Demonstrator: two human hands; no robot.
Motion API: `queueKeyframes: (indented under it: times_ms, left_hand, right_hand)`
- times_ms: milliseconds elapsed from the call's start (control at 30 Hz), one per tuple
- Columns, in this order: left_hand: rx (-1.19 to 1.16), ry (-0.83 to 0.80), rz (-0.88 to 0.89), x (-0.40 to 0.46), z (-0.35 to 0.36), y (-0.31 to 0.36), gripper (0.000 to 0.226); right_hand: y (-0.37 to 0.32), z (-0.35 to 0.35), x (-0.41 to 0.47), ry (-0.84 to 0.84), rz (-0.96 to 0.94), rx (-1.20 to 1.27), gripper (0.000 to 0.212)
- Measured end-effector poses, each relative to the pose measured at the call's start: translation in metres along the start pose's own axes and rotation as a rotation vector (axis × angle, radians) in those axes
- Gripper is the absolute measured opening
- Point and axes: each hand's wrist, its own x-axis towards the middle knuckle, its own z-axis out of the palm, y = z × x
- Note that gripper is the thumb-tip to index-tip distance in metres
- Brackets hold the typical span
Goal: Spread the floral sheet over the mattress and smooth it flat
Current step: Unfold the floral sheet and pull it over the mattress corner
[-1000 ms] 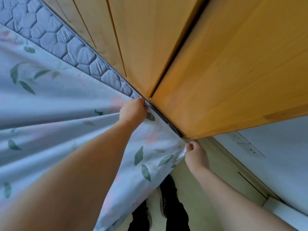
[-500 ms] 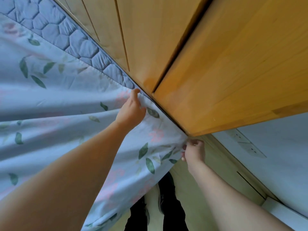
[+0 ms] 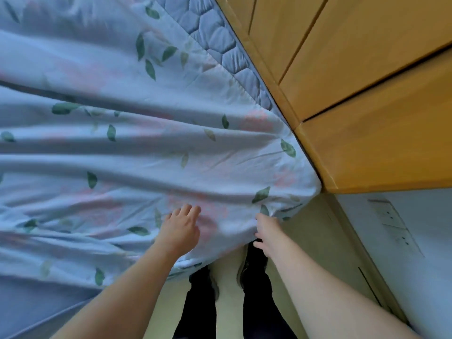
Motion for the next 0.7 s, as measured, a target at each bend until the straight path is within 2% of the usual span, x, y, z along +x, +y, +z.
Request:
queueKeyframes:
  times_ms: [100, 167, 233, 367, 433, 567, 633, 700]
  left_hand:
    - [0.009, -0.07, -0.096, -0.029, 0.019, -0.033, 0.044]
    - [-0.014, -0.061, -0.142, -0.046, 0.031, -0.055, 0.041]
    - [-0.055, -0.03, -0.171, -0.058, 0.041, -0.074, 0.041]
    - [-0.16, 0.004, -0.292, -0.094, 0.062, -0.126, 0.039]
    - [-0.127, 0.007, -0.299, -0.115, 0.074, -0.158, 0.041]
    - [-0.01, 0.074, -0.266, -0.145, 0.089, -0.224, 0.044]
    - [0.039, 0.084, -0.275, -0.157, 0.088, -0.25, 0.048]
    - [0.086, 0.111, -0.246, -0.16, 0.09, -0.272, 0.048]
  right_hand:
    - [0.014, 0.04, -0.013, -0.013, 0.046, -0.127, 0.035]
    - [0.027, 0.072, -0.02, -0.014, 0.066, -0.151, 0.031]
    - [0.041, 0.098, -0.026, 0.01, 0.03, -0.248, 0.035]
    - [0.086, 0.159, -0.041, 0.061, -0.199, -0.833, 0.04]
    - [0.11, 0.188, -0.05, 0.01, -0.324, -1.077, 0.038]
    - [0.149, 0.237, -0.063, -0.007, -0.753, -1.651, 0.035]
    - [0.165, 0.258, -0.066, -0.004, -0.898, -1.798, 0.037]
    - [0.178, 0.276, -0.064, -0.004, -0.935, -1.853, 0.036]
